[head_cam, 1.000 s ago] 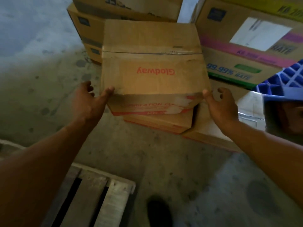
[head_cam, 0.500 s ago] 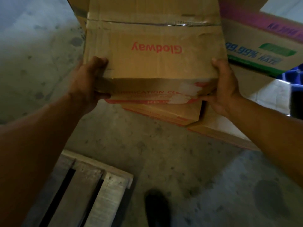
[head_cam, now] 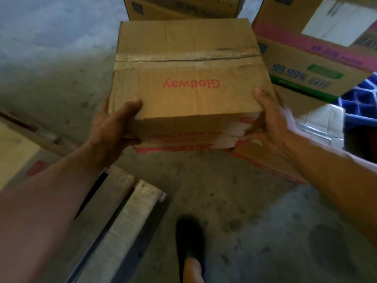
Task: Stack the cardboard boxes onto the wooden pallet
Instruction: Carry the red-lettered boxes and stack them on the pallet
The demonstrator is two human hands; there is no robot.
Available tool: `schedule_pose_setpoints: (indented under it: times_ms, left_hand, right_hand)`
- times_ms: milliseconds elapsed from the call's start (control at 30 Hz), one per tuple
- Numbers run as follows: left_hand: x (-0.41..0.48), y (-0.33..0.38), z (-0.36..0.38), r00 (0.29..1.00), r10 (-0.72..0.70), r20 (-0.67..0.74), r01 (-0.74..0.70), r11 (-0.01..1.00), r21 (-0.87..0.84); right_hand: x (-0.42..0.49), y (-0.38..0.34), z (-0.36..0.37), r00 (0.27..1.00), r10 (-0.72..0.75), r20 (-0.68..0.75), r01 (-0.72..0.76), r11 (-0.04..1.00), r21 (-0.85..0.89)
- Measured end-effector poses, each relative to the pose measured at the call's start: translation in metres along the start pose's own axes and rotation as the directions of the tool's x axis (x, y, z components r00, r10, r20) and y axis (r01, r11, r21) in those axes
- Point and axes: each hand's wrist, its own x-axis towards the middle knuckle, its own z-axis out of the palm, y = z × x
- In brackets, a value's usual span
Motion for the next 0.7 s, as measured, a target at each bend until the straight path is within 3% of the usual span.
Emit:
schedule_pose_setpoints:
  times_ms: [200,333,700]
  left_hand:
    - [-0.121,-0.044,-0.06,0.995,-0.013,-0.102,-0.004,0.986,-0.166]
    - [-0.194,-0.086,-0.09,0.993,-0.042,-0.112,0.014,0.971,-0.239]
    - [-0.364,-0.188,-0.161,0.915,-0.116,-0.388,-0.003,0.956,-0.293]
  right_hand:
    - [-0.103,0.036,-0.022,0.983,-0.029,0.184,0.029,1.0,-0.001]
    - [-0.149,0.069,-0.03,0.966,-0.022,0.259,0.051,0.993,-0.107]
    - [-0.242,0.155,-0.015,0.882,0.052,0.468,0.099,0.951,-0.293]
